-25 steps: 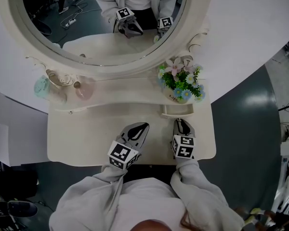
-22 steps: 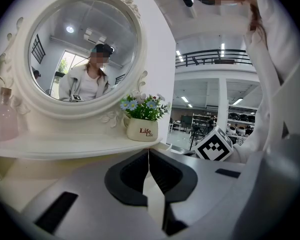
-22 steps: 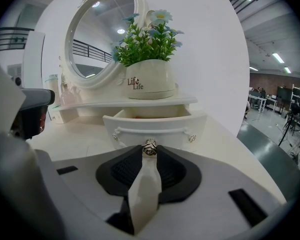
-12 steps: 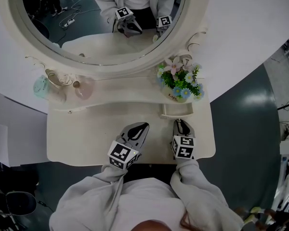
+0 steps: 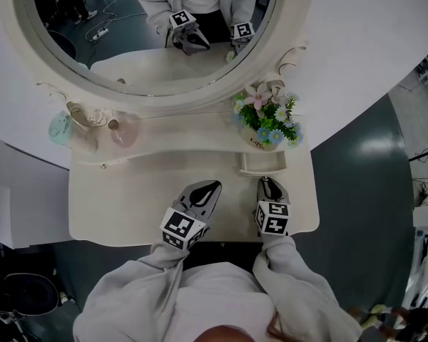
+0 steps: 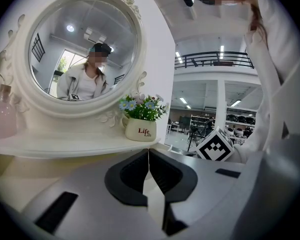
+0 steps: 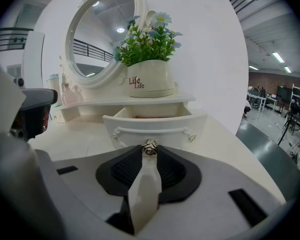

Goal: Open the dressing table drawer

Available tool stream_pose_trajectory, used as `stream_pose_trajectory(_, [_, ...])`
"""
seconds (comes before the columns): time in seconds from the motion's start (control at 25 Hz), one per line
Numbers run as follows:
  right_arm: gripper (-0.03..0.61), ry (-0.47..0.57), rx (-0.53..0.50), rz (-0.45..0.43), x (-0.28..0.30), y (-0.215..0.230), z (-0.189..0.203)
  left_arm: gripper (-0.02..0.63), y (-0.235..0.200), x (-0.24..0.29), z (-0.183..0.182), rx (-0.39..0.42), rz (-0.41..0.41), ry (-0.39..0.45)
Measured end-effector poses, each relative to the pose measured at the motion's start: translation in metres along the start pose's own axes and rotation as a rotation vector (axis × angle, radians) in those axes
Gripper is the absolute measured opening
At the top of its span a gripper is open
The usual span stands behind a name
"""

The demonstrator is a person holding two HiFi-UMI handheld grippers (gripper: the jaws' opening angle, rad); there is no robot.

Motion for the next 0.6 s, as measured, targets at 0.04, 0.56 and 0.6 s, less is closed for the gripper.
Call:
stream_pose_trajectory(0.04, [0.107, -0.002, 0.0, -0.001, -0.0004, 0.0003, 0.0002, 0.018, -0.0001, 0.0, -0.0002, 0.001, 0.002, 0.0])
stream_pose_trajectory(0.56, [0.107, -0.016, -0.007, -0.004, -0.0091, 0.0028, 0.0054, 0.018, 0.0002, -0.001, -0.0007, 0.0, 0.009, 0.006])
stream_pose_trajectory(0.6, [0.107, -0.014, -0.008, -0.005, -0.0101, 0.0033, 0.0055, 0.018, 0.0003, -0.0011, -0.0008, 0.0, 0.009, 0.008])
Point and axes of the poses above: the fingertips, and each gripper's own axes: x forward along the fingers, y to its right, z out of its underside, the point moved 5 cm from there along -x, backward along the fingers, and after that the axes turned 12 degrees about z, right-handed, at the moved point
